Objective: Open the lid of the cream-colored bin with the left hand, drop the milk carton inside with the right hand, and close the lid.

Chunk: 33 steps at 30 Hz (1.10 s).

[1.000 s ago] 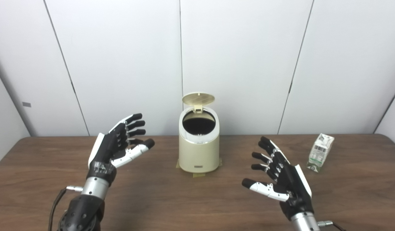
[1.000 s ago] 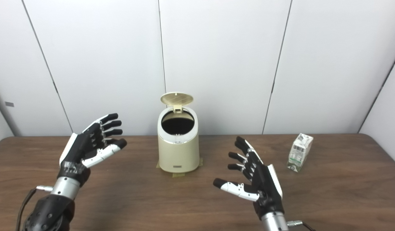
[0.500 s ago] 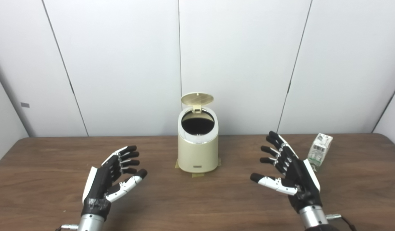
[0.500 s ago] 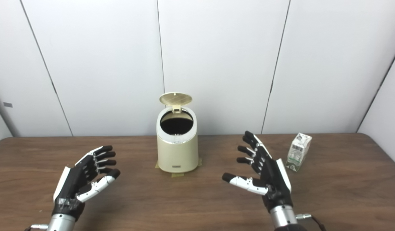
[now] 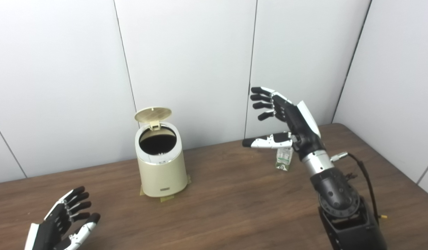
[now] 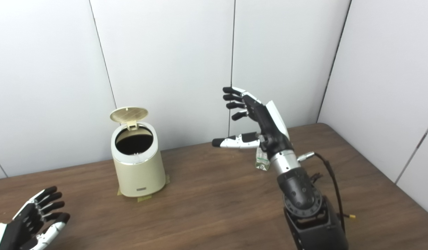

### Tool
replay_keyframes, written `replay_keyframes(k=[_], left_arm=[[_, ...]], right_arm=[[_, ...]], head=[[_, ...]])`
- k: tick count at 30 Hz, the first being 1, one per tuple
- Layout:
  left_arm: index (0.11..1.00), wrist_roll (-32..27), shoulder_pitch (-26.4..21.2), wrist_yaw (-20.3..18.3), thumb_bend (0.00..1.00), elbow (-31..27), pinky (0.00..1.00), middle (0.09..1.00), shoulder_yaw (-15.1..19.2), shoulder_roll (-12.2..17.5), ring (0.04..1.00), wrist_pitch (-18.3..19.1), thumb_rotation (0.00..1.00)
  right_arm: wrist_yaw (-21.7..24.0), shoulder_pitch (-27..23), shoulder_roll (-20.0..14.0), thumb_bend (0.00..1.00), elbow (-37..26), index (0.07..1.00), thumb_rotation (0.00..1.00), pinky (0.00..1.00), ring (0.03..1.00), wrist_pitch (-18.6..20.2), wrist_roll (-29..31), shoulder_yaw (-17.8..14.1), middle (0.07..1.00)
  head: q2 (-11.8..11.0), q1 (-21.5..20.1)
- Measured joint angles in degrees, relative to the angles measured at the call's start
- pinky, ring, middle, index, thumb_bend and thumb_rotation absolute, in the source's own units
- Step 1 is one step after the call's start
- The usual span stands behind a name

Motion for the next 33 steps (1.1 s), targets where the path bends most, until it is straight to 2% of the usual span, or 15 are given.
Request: replay_keyframes(k=[1, 6, 9, 10, 13, 16, 20, 23, 29, 33], left_arm=[[0.824, -0.03, 0.00, 0.01, 0.54, -0.01, 0.62, 0.824, 0.02, 0.00, 0.761, 0.17, 0.15], [0.818, 0.11, -0.04, 0.08, 0.53, -0.33, 0.61, 0.817, -0.21, -0.36, 0.753, 1.53, 0.15], [0.815, 0.11, -0.05, 0.11, 0.52, -0.95, 0.59, 0.807, -0.22, -0.47, 0.737, 1.68, 0.10], [0.815, 0.05, -0.07, 0.09, 0.52, -0.95, 0.59, 0.806, -0.20, -0.47, 0.736, 1.68, 0.10], [0.814, -0.28, -0.08, 0.00, 0.52, -0.94, 0.58, 0.802, -0.17, -0.46, 0.728, 1.68, 0.09], [0.812, -1.00, -0.13, -0.05, 0.52, -0.94, 0.58, 0.801, 0.02, -0.44, 0.731, 1.68, 0.05], [0.807, -0.96, -0.27, -0.05, 0.51, -0.94, 0.57, 0.796, -0.04, -0.40, 0.720, 1.69, 0.03], [0.808, -0.91, -0.31, -0.05, 0.50, -0.99, 0.57, 0.795, -0.14, -0.42, 0.717, 1.99, 0.00], [0.807, -0.93, -0.30, -0.04, 0.51, -1.40, 0.58, 0.797, -0.02, -0.38, 0.720, 2.91, 0.01], [0.815, -0.95, -0.30, -0.05, 0.51, -2.74, 0.59, 0.805, -0.04, -0.39, 0.733, 3.97, 0.01]], right_arm=[[0.70, -0.81, -1.06, 0.75, 0.11, 0.800, 0.03, 0.46, 0.737, 1.02, 0.62, -1.05, 0.834], [1.80, -2.48, -6.48, 0.75, 4.49, 0.808, 0.07, 0.54, 0.766, 1.48, 0.69, -2.79, 0.826], [2.45, -2.52, -9.16, 0.77, 9.95, 0.826, 0.11, 0.62, 0.801, 0.91, 0.72, -3.07, 0.845], [2.97, -2.52, -9.83, 0.79, 11.47, 0.834, 0.15, 0.68, 0.829, 0.72, 0.72, -2.95, 0.862], [4.51, -2.64, -11.60, 0.80, 15.16, 0.857, 0.16, 0.76, 0.878, 0.16, 0.86, -1.88, 0.897], [6.21, -3.74, -11.68, 0.80, 18.98, 0.876, 0.14, 0.77, 0.902, -0.26, 2.90, -1.17, 0.924], [7.30, -5.08, -11.48, 0.80, 23.74, 0.915, 0.18, 0.81, 0.924, -0.20, 4.19, -0.21, 0.945], [7.78, -5.29, -11.32, 0.83, 26.90, 0.908, 0.19, 0.83, 0.926, -0.44, 4.79, 0.41, 0.940], [7.11, -5.30, -10.53, 0.84, 34.90, 0.945, 0.22, 0.88, 0.975, -3.52, 6.29, 0.30, 0.983], [6.72, -5.18, -9.40, 0.85, 38.47, 0.968, 0.25, 0.87, 0.983, -5.73, 6.95, 0.21, 0.996]], head=[[-0.09, -0.09], [0.00, 0.70], [0.09, 0.70], [0.00, 0.62], [0.09, 0.35], [0.18, 0.09], [0.26, 0.00], [0.53, 0.35], [0.70, 0.35], [0.97, 0.35]])
